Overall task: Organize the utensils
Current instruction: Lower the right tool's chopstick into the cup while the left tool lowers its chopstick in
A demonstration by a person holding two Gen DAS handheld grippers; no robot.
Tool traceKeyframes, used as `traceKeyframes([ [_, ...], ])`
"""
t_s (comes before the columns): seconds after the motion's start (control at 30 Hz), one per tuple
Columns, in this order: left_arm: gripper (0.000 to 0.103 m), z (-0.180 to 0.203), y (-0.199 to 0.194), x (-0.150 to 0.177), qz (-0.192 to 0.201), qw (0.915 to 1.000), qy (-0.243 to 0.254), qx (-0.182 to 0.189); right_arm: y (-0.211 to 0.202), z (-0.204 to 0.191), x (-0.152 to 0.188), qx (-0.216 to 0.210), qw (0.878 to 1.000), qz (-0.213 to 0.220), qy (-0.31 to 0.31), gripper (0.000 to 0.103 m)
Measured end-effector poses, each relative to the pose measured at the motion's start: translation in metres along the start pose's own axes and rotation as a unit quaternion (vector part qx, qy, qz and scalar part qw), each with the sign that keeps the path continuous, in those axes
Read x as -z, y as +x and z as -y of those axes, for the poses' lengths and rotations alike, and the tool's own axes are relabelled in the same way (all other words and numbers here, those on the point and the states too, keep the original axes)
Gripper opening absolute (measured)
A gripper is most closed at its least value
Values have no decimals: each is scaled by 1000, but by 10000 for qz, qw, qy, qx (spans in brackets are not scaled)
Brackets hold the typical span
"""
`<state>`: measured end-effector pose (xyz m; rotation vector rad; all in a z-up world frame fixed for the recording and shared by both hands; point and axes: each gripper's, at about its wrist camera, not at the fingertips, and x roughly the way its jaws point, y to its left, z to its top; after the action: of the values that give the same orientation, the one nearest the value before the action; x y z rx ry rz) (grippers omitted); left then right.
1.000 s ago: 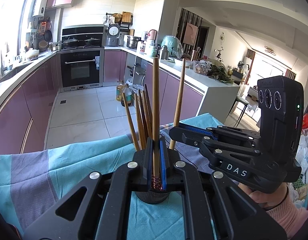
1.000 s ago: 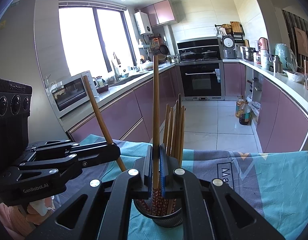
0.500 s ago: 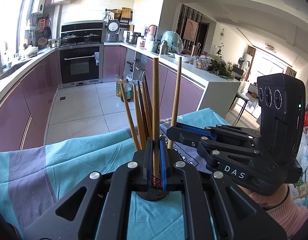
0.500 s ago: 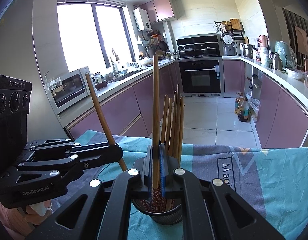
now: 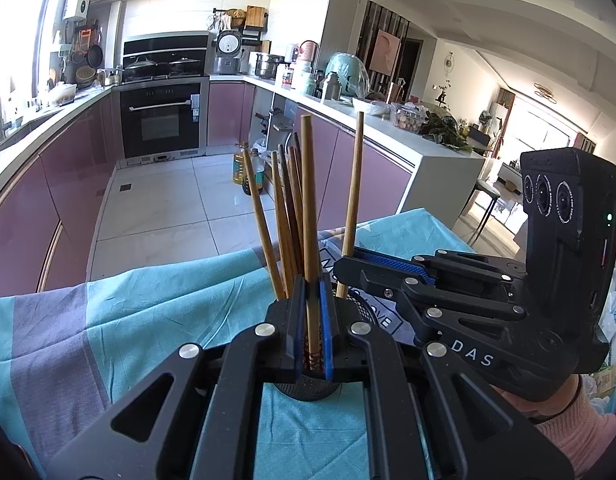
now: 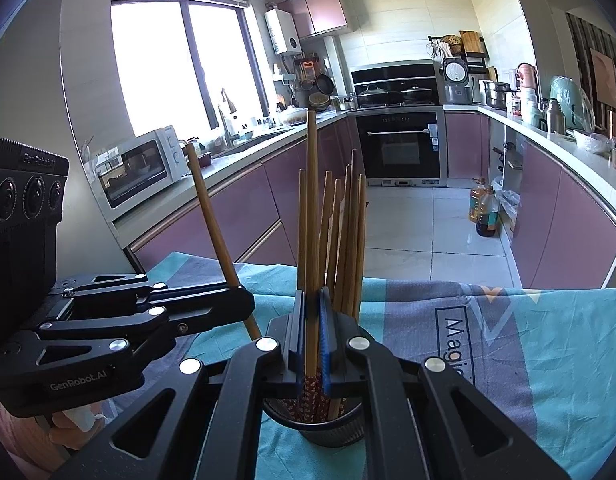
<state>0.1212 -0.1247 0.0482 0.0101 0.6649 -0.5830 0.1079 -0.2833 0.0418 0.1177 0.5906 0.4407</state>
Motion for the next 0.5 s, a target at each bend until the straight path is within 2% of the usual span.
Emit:
traceKeyframes([
  [0.5, 8, -4, 22, 2, -118, 9999, -78, -53, 14, 1, 3, 26, 9999, -155, 3, 6],
])
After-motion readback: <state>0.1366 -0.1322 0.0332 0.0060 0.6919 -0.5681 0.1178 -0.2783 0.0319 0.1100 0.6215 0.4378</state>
